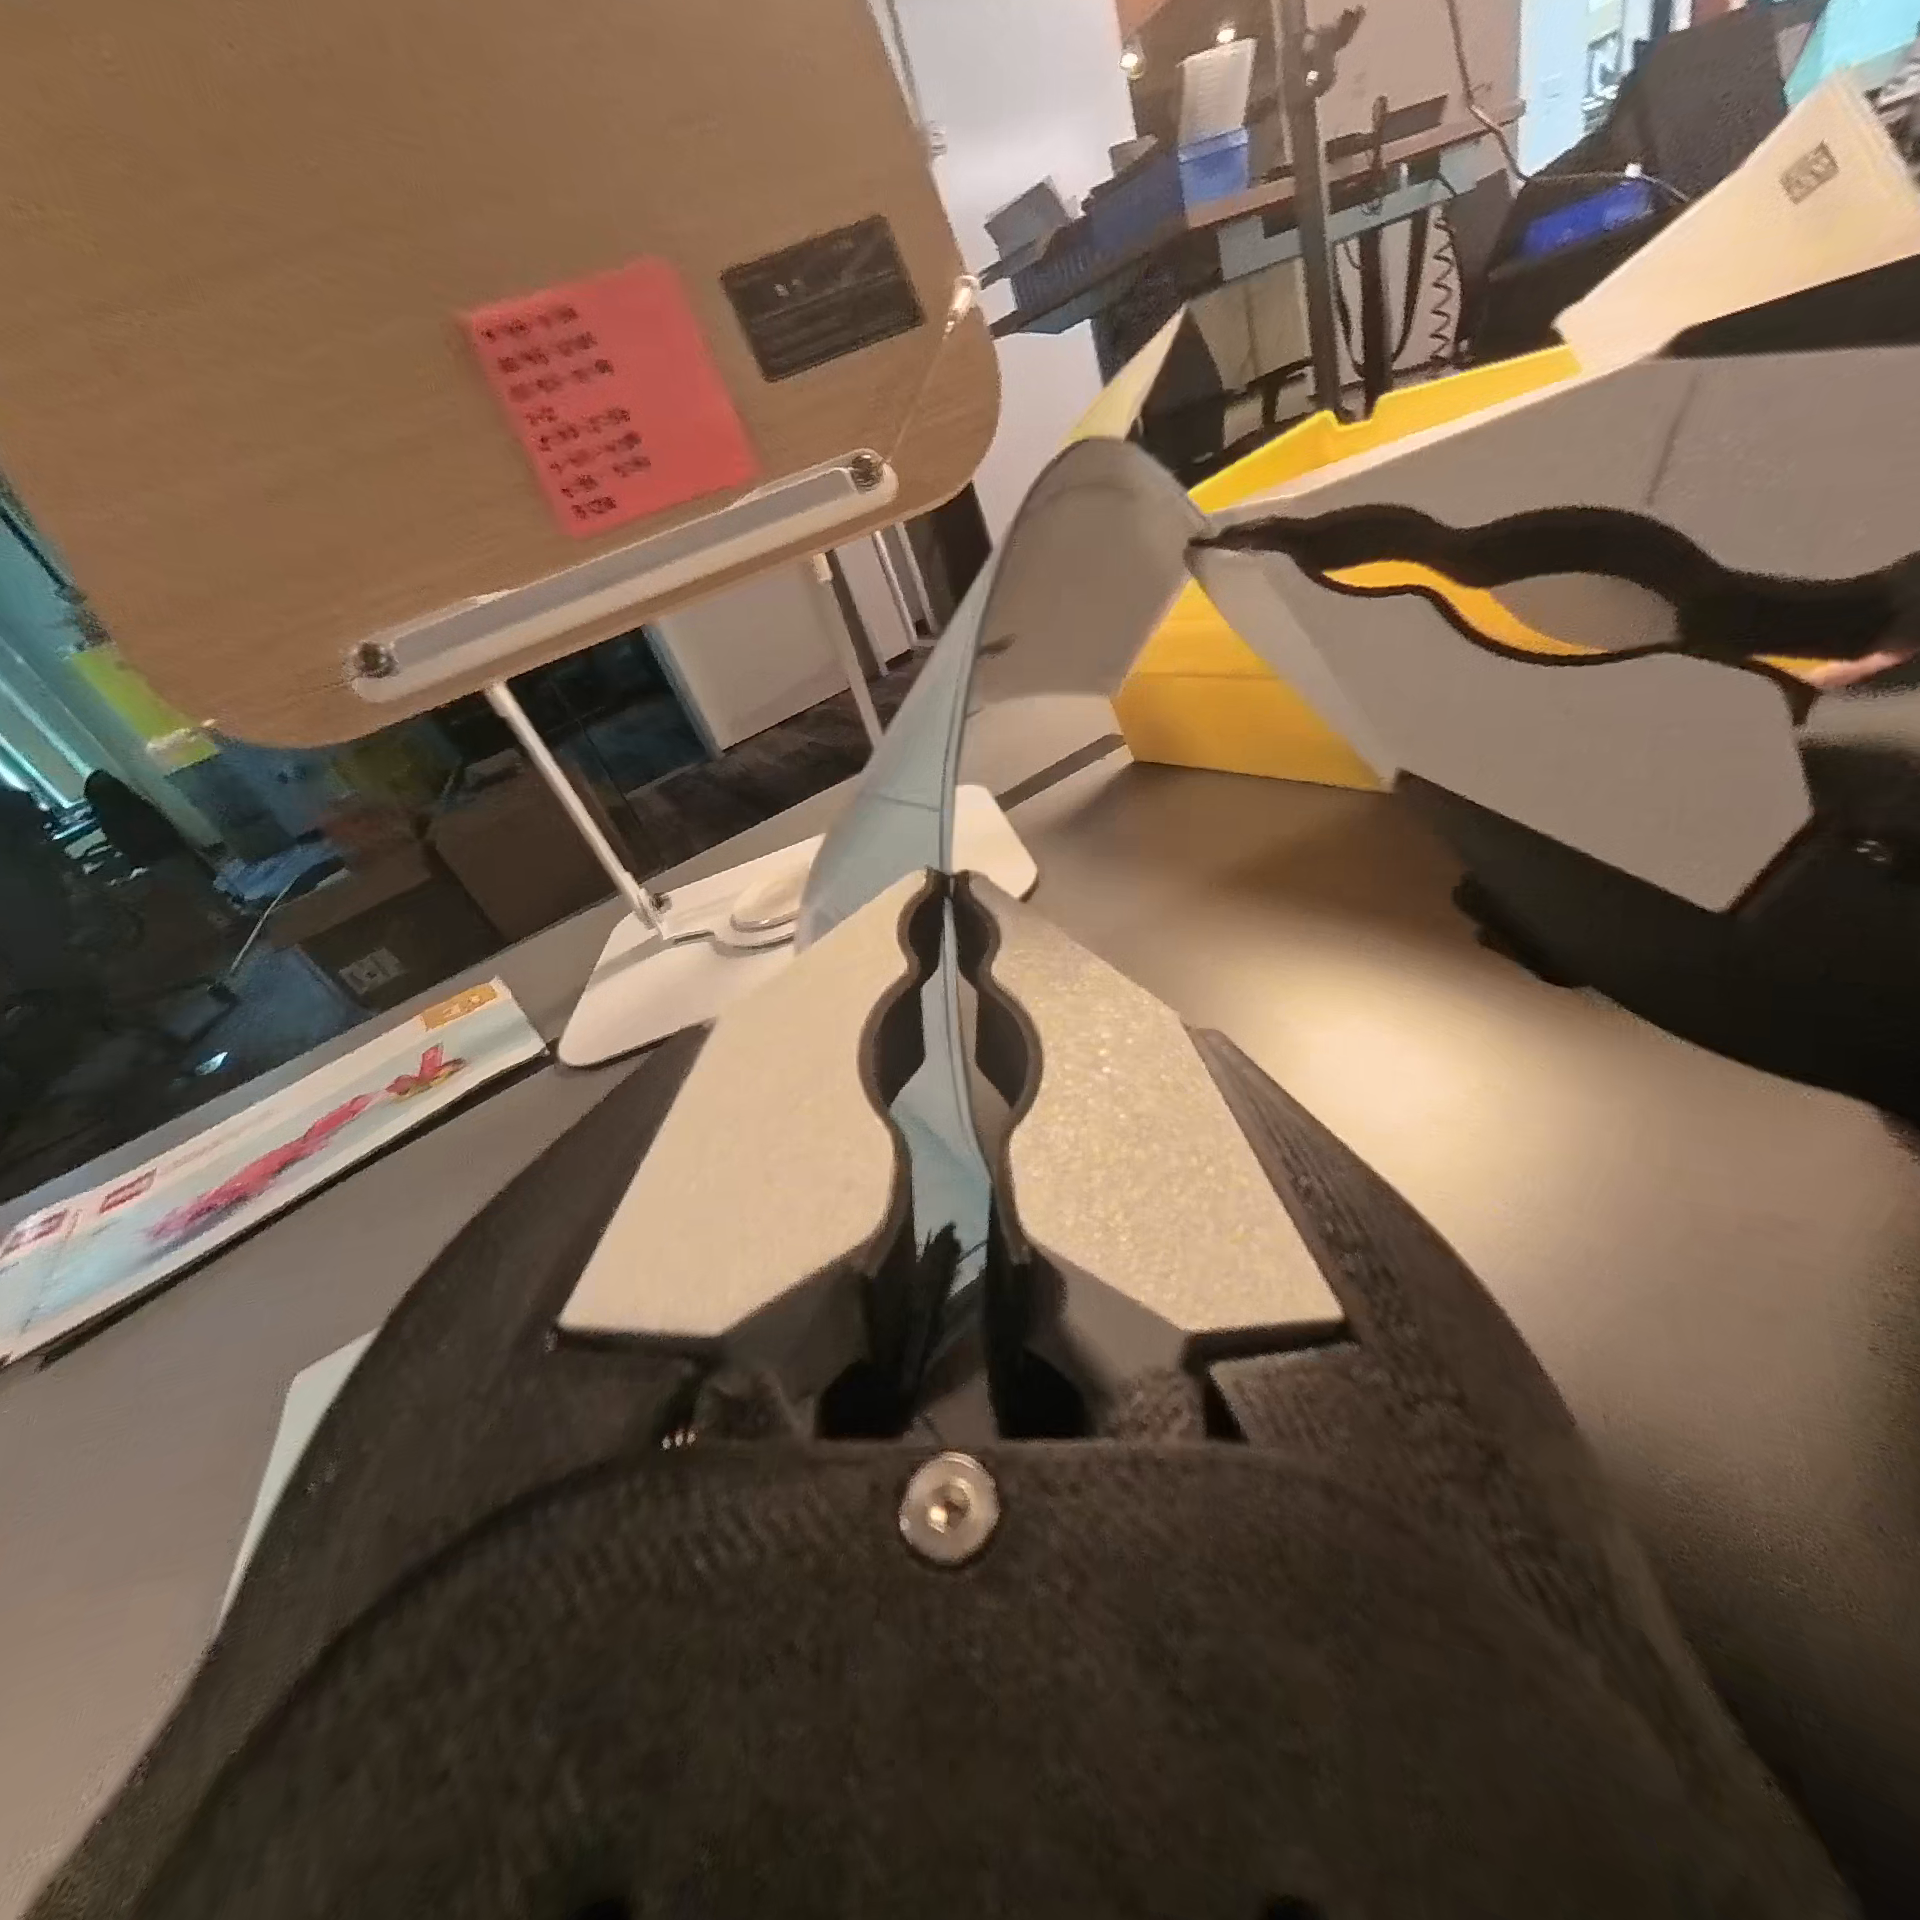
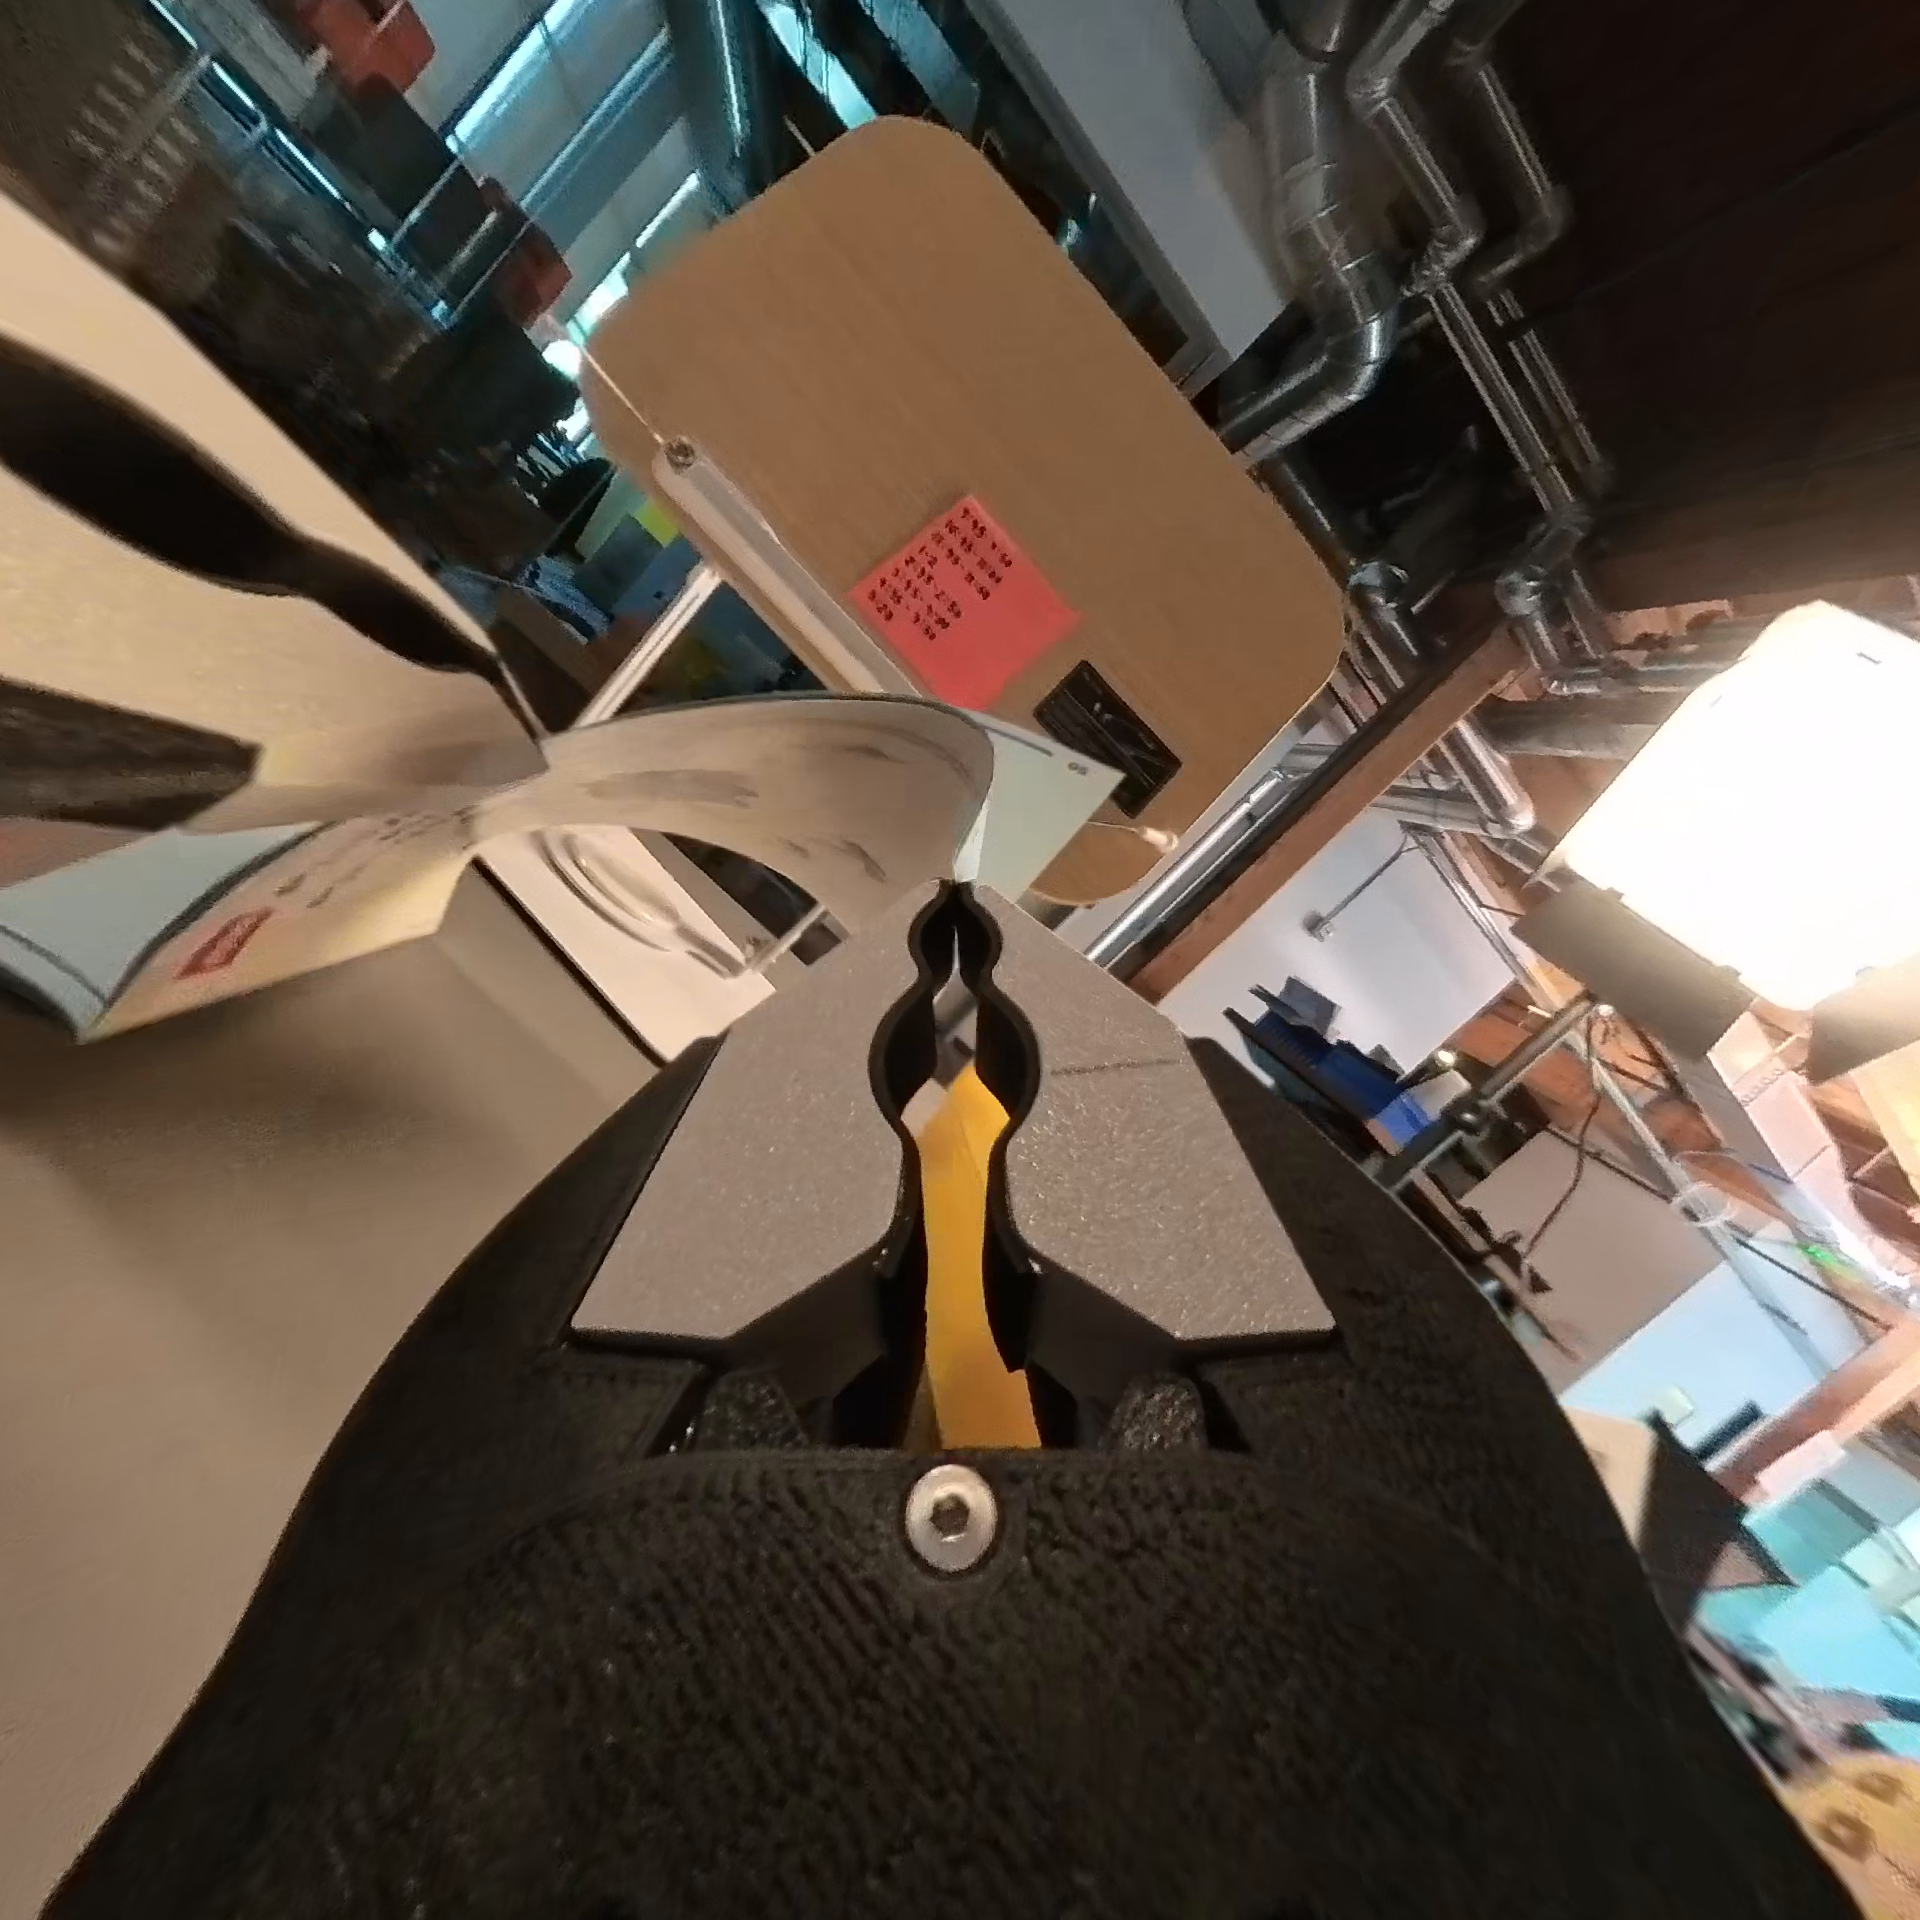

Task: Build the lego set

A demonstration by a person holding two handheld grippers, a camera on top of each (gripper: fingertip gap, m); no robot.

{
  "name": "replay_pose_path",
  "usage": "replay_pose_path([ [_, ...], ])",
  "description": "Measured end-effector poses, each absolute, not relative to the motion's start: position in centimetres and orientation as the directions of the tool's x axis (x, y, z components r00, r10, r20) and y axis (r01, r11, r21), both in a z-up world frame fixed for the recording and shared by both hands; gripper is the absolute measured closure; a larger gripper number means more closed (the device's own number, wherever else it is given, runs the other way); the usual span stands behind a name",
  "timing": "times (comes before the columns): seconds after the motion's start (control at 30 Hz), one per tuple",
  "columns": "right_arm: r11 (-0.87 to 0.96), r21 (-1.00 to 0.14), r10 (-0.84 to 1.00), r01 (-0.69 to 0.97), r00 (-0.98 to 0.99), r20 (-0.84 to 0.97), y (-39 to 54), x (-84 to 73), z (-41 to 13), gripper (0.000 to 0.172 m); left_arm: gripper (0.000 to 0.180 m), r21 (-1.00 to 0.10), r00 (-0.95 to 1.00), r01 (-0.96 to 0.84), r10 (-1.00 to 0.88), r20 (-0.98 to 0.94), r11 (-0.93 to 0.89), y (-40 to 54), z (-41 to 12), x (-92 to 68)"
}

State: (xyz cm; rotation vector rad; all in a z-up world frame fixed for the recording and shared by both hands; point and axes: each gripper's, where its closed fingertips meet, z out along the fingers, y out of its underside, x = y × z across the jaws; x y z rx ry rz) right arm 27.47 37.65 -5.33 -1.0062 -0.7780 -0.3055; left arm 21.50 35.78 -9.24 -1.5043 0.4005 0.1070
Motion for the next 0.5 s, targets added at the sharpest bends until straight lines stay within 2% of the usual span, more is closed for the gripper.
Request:
replay_pose_path([
  [0.2, 0.615, -0.577, 0.191, 0.538, 0.608, 0.771, 38.0, 22.6, -4.2, 0.172, 0.157, -0.943, 0.916, -0.299, -0.234, -0.326, 0.145, 32.4, -8.2, 22.6],
  [0.23, 0.639, -0.558, 0.212, 0.53, 0.575, 0.79, 37.8, 21.4, -4.3, 0.172, 0.163, -0.939, 0.911, -0.297, -0.244, -0.332, 0.172, 31.4, -7.9, 22.9],
  [0.37, 0.705, -0.475, 0.237, 0.527, 0.457, 0.857, 36.9, 17.9, -5.3, 0.172, 0.159, -0.878, 0.859, -0.354, -0.259, -0.441, 0.322, 27.4, -6.4, 23.8],
  [0.5, 0.708, -0.474, 0.252, 0.523, 0.44, 0.862, 36.6, 17.9, -5.7, 0.172, 0.163, -0.834, 0.823, -0.391, -0.257, -0.506, 0.39, 25.5, -6.2, 23.9],
])
